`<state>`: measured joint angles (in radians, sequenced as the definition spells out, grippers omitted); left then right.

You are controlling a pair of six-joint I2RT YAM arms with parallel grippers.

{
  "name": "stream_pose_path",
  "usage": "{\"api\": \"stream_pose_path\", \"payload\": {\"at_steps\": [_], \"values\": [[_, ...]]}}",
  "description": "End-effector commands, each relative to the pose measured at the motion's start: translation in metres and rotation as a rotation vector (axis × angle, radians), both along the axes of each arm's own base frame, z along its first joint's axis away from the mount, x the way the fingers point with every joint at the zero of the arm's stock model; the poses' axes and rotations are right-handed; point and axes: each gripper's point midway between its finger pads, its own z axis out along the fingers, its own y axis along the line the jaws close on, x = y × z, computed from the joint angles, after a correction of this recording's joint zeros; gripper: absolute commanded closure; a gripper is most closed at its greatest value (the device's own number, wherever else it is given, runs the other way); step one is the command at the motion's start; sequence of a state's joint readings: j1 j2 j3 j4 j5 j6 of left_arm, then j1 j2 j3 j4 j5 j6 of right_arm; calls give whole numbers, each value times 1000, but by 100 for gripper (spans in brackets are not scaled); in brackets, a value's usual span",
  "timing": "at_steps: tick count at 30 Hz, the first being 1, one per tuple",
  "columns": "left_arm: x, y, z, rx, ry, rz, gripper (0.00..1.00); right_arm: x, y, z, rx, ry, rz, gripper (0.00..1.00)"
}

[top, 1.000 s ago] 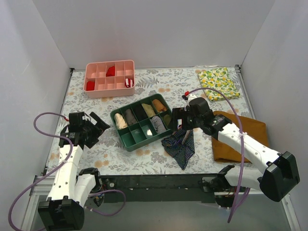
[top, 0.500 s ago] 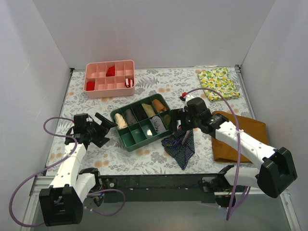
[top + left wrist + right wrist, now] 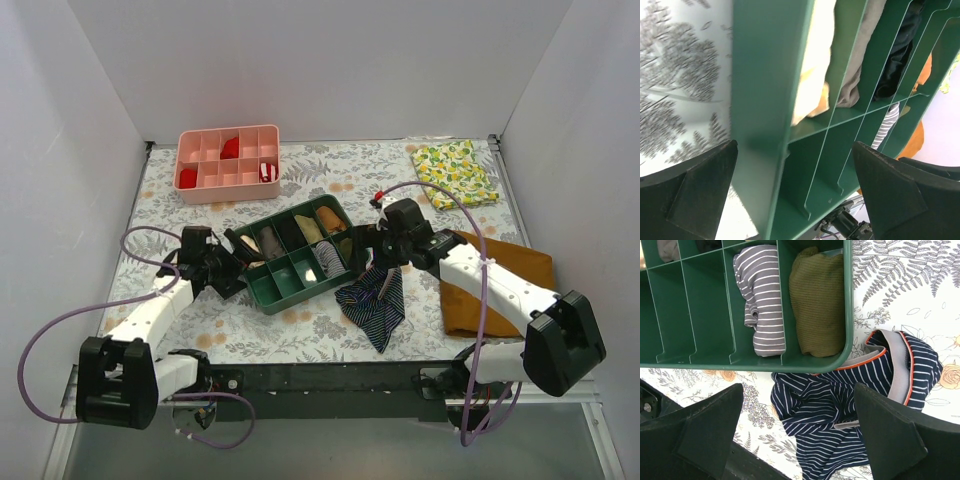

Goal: Roll the underwear

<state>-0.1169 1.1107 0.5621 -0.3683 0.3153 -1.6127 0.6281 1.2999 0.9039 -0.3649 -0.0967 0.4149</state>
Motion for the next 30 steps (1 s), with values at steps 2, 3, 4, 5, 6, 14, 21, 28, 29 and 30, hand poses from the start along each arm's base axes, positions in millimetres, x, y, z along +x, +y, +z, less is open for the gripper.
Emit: {"api": "stream_pose_path", "payload": {"at_steps": [2, 3, 4, 5, 6, 14, 21, 28, 29, 30], "values": [[33, -16, 20, -9, -90, -18, 2, 15, 14, 15, 56, -16, 7, 1], [37, -18, 21, -7, -95, -24, 2, 16, 15, 15, 59, -14, 6, 2], [40, -22, 22, -1, -98, -33, 2, 18, 15, 13, 56, -8, 2, 2], [47, -27, 29, -3, -112, -43, 2, 19, 16, 13, 57, -6, 0, 1], [52, -31, 25, -3, -102, -52, 2, 21, 16, 14, 58, -6, 0, 1], [88, -76, 29, -15, -117, -110, 2, 36, 15, 21, 52, -8, -13, 2], [124, -127, 33, -21, -130, -185, 2, 29, 26, 39, 132, -8, 45, 2], [162, -152, 48, -33, -186, -213, 2, 17, 23, 27, 136, 20, 56, 1], [166, -155, 50, -31, -198, -230, 2, 17, 23, 24, 133, 28, 54, 1], [169, -158, 42, -18, -189, -255, 2, 18, 24, 21, 129, 26, 60, 1]]}}
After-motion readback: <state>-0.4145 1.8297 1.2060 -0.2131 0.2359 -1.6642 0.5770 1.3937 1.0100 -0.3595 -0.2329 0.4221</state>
